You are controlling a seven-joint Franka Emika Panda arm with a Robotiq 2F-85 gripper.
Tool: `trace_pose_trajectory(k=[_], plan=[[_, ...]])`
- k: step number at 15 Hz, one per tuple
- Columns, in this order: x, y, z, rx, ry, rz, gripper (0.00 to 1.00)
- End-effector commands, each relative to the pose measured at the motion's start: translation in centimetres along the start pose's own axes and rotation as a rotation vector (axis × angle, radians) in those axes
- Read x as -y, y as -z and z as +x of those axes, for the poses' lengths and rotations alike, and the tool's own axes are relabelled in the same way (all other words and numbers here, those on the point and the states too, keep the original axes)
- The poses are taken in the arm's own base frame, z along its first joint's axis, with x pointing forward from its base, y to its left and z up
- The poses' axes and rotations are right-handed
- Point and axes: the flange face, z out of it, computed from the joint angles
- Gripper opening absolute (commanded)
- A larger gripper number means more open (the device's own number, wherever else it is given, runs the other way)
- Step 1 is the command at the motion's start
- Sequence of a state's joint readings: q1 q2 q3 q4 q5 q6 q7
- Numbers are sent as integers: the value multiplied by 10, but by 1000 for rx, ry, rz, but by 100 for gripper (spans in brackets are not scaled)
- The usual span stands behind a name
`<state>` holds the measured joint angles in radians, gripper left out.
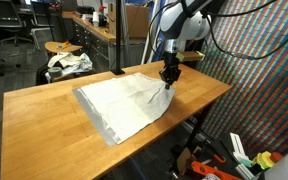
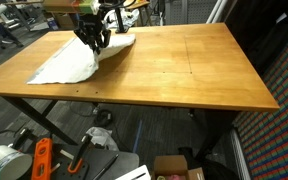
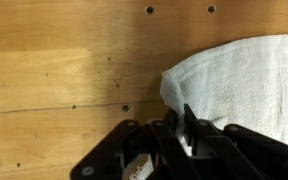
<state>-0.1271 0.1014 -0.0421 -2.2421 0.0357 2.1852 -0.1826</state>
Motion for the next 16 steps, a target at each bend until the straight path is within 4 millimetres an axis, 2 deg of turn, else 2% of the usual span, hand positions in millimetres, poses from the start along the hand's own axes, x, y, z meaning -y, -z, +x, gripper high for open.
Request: trace_pose_trajectory(k=[1, 9, 16], plan=[[23, 15, -22, -26, 4, -51, 2], [88, 10, -40, -111, -11, -112, 2], [135, 9, -54, -149, -28, -157, 2]])
